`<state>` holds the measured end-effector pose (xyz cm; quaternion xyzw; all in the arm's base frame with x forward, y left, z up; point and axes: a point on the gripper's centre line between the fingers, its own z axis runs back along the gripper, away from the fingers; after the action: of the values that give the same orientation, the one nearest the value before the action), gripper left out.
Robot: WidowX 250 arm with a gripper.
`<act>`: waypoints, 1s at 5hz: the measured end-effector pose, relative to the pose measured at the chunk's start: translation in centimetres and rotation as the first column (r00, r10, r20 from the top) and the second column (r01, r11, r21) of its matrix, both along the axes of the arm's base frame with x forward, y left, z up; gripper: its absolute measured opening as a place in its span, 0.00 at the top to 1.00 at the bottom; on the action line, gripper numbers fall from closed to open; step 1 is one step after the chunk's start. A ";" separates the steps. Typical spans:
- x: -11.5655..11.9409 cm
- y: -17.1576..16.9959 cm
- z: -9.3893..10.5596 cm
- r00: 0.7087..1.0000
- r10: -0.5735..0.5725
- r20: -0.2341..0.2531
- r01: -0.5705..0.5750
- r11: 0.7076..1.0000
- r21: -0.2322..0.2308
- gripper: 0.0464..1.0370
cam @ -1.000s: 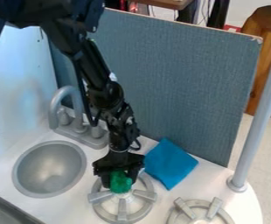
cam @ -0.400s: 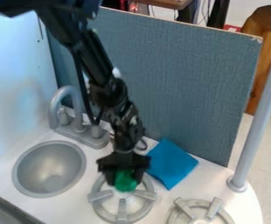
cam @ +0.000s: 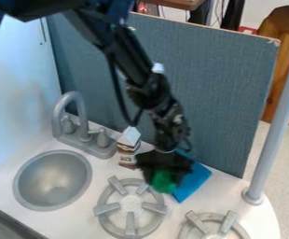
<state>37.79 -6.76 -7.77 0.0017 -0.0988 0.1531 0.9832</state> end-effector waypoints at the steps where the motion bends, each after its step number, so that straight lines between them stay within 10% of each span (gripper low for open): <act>1: 1.7 -2.8 -0.2 0.996 -0.082 0.019 0.081 0.997 0.015 0.18; 5: 7.5 -8.7 -5.2 0.977 -0.199 0.074 0.185 0.970 0.158 0.18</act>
<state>45.29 -15.45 -12.96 0.0592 -0.1538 0.0493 0.9851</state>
